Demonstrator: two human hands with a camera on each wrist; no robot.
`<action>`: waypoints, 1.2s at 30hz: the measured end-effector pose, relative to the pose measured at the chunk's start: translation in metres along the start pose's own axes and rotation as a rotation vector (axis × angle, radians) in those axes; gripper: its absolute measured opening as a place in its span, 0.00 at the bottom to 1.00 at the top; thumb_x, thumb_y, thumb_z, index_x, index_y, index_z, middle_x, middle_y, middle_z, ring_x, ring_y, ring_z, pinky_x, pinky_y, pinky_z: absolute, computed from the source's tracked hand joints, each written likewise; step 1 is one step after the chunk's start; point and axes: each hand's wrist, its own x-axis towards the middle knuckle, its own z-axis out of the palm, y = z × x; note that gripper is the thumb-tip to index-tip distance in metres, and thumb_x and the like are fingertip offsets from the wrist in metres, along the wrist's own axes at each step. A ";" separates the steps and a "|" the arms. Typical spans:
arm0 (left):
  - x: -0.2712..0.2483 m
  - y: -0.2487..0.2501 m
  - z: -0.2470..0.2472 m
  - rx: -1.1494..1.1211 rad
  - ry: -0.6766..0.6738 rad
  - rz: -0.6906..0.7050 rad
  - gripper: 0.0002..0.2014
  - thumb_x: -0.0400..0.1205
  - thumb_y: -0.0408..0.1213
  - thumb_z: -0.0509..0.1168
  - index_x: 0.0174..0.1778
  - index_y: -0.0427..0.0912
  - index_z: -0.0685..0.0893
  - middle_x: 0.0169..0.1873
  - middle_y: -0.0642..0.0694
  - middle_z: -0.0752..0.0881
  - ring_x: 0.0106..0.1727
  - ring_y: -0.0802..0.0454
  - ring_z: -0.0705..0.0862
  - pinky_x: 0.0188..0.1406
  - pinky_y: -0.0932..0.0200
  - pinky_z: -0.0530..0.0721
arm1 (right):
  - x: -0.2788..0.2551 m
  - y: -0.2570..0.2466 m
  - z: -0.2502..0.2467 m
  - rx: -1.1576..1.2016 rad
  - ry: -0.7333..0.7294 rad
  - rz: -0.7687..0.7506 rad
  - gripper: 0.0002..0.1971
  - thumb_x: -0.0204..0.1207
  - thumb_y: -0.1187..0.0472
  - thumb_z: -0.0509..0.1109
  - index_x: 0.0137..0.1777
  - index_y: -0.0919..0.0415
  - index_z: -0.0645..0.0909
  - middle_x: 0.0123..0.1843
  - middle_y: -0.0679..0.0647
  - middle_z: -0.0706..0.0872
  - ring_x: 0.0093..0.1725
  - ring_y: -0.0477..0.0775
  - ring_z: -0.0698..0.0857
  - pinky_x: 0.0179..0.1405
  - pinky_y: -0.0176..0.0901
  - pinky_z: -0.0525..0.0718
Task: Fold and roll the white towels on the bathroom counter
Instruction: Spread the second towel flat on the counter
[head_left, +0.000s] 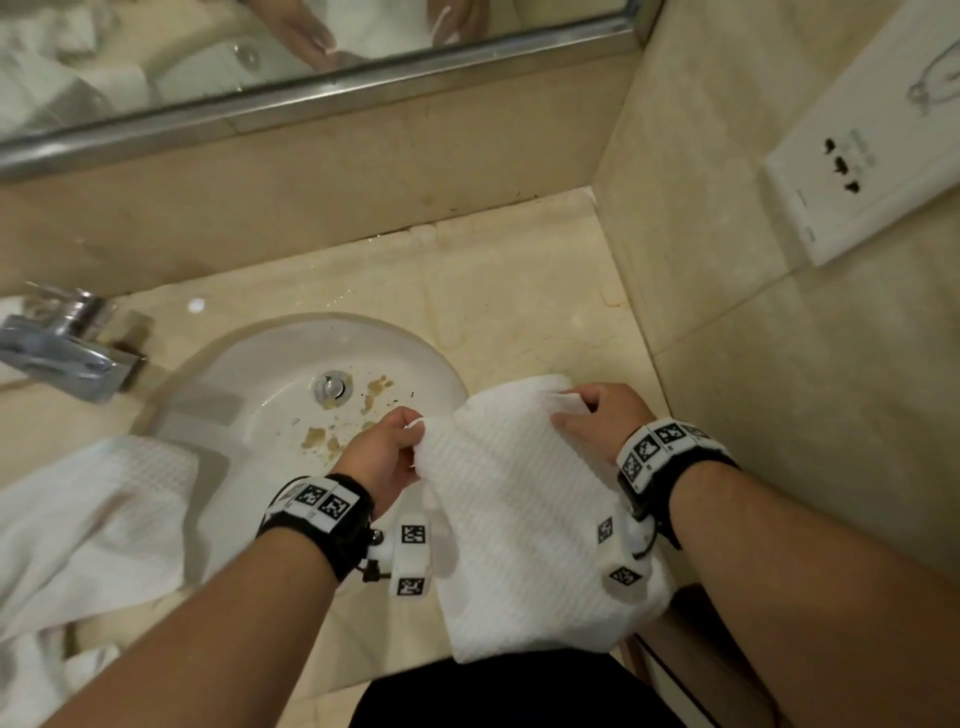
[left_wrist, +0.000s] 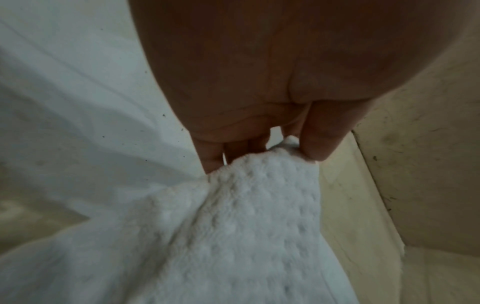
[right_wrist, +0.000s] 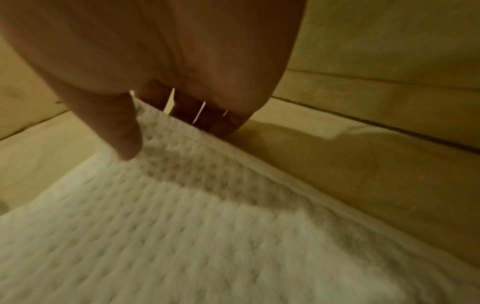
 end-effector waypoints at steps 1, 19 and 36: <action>-0.002 0.002 0.000 0.045 0.015 0.010 0.14 0.88 0.29 0.59 0.36 0.44 0.76 0.32 0.46 0.78 0.36 0.48 0.75 0.39 0.54 0.76 | -0.001 0.000 -0.005 -0.024 0.013 0.011 0.10 0.77 0.52 0.76 0.57 0.51 0.90 0.42 0.40 0.88 0.44 0.43 0.87 0.35 0.32 0.77; 0.010 0.008 0.026 0.835 0.248 0.290 0.18 0.86 0.57 0.64 0.46 0.43 0.79 0.36 0.41 0.89 0.41 0.42 0.87 0.42 0.49 0.82 | -0.012 0.020 -0.025 0.122 0.301 0.203 0.15 0.77 0.46 0.77 0.52 0.58 0.87 0.49 0.54 0.91 0.48 0.57 0.87 0.54 0.43 0.83; 0.026 -0.019 0.007 0.527 0.224 0.137 0.19 0.78 0.53 0.76 0.34 0.47 0.76 0.23 0.47 0.86 0.32 0.45 0.85 0.55 0.33 0.90 | -0.013 0.031 -0.023 0.158 0.236 0.183 0.15 0.76 0.54 0.79 0.60 0.57 0.87 0.43 0.45 0.87 0.43 0.47 0.85 0.48 0.39 0.79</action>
